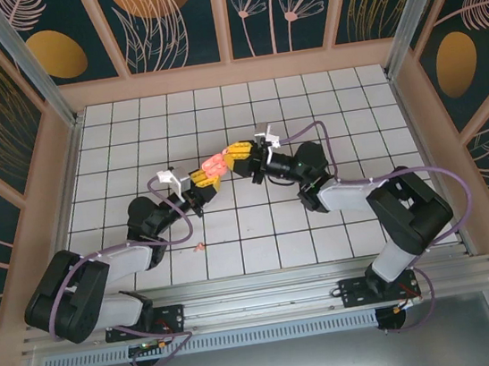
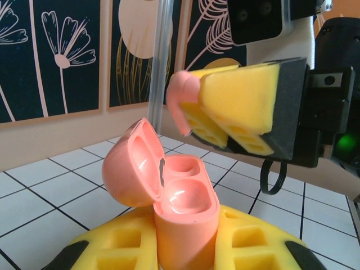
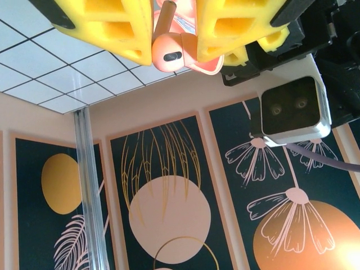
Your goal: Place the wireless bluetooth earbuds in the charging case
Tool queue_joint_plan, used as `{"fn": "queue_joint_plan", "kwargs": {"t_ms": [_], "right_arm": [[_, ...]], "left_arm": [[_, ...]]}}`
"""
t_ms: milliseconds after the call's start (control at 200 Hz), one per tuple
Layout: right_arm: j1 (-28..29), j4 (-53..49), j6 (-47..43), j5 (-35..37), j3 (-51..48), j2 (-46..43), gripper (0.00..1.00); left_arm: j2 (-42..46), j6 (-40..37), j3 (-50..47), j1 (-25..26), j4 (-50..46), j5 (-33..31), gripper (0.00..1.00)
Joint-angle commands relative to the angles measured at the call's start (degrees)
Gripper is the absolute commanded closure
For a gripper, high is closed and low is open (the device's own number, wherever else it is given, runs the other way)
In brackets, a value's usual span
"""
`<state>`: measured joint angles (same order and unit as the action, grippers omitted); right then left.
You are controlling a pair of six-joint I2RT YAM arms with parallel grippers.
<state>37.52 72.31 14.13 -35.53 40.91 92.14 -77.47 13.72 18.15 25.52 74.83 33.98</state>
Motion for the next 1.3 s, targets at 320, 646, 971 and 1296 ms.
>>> {"fn": "queue_joint_plan", "kwargs": {"t_ms": [320, 646, 971, 1296], "right_arm": [[1.42, 3.93, 0.76, -0.16, 2.51, 2.33, 0.79], [1.51, -0.47, -2.04, 0.81, 0.71, 0.57, 0.79], [2.46, -7.96, -7.25, 1.93, 1.35, -1.3, 0.78], [2.47, -6.55, -6.2, 0.36, 1.35, -3.16, 0.62]], "left_arm": [[0.22, -0.29, 2.29, 0.29, 3.31, -0.66, 0.86], [1.49, -0.51, 2.59, 0.32, 3.01, -2.16, 0.86], [3.12, -1.45, 3.11, 0.37, 1.82, -2.0, 0.85], [3.44, -3.57, 3.38, 0.33, -1.13, -1.72, 0.85]]}}
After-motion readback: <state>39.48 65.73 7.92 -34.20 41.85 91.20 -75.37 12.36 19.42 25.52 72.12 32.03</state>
